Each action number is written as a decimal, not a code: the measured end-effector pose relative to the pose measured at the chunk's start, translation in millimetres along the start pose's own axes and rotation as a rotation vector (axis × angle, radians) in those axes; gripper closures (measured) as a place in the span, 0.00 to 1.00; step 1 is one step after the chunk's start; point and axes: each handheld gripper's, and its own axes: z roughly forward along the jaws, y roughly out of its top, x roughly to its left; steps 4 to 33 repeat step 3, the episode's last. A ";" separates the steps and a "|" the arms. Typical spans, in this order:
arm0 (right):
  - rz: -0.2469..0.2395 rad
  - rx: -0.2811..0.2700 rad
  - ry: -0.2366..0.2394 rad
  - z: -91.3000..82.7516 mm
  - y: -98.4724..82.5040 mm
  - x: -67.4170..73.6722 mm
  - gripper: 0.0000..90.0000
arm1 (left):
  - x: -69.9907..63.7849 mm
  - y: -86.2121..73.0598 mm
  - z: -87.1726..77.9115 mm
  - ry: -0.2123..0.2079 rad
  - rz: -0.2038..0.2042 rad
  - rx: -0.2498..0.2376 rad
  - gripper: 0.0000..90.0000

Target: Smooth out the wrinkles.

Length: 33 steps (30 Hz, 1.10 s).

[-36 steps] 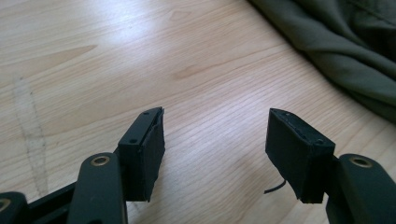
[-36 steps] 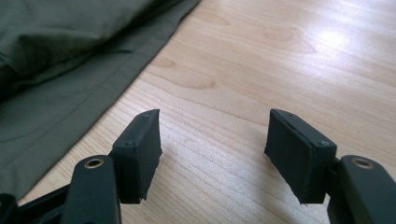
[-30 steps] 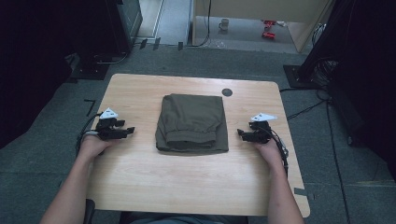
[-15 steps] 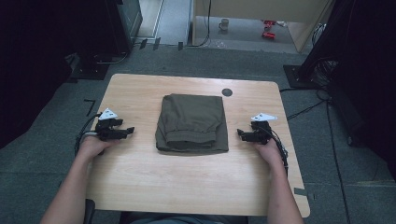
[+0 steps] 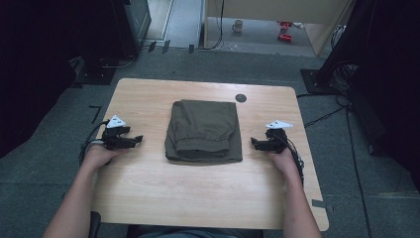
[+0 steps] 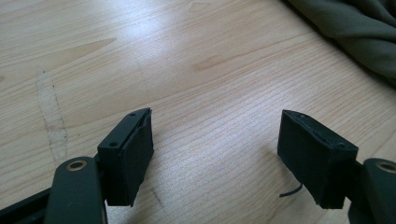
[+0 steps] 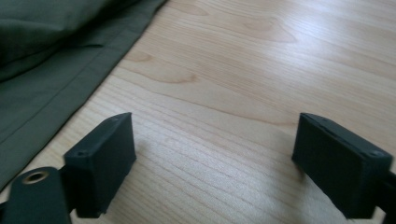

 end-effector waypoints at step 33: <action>0.047 0.005 -0.054 -0.8 -1.2 4.7 0.09 | -0.1 0.1 0.3 0.025 -0.009 0.005 0.27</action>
